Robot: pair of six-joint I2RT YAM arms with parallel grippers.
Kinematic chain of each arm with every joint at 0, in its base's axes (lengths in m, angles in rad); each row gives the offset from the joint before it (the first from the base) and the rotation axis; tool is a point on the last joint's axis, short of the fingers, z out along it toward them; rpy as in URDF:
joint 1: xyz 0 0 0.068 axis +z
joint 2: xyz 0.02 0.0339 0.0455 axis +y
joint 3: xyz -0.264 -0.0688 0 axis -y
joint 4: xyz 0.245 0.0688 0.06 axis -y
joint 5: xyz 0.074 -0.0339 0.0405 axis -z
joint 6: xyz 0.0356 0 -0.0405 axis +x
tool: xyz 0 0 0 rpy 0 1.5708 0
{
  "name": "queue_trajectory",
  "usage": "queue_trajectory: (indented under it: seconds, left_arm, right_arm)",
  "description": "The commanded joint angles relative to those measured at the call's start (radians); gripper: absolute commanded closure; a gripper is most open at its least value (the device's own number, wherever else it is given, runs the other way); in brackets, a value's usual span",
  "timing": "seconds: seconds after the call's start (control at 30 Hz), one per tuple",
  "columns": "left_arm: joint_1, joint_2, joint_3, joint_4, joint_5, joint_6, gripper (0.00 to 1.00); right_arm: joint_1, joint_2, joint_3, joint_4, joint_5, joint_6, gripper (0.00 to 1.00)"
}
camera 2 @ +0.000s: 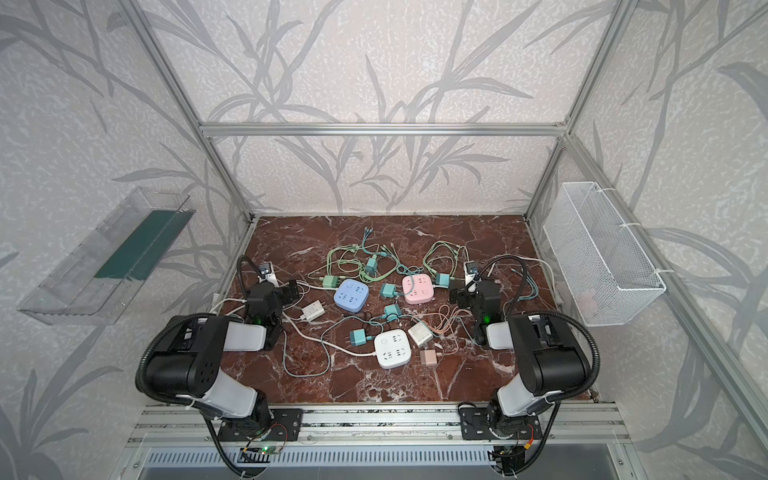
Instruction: Pull the plug off the socket
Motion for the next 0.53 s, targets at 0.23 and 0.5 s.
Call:
queue_trajectory:
  seconds: [0.23, 0.5]
  left_arm:
    - [0.004, 0.007, 0.015, 0.018, 0.003, -0.017, 0.01]
    - [0.005, 0.009, 0.014, 0.017, 0.003, -0.019, 0.01]
  right_arm:
    - [-0.005, 0.006, 0.009, 0.039, 0.008, 0.009, 0.01]
    - [-0.005, 0.006, 0.005, 0.044, 0.008, 0.009, 0.01]
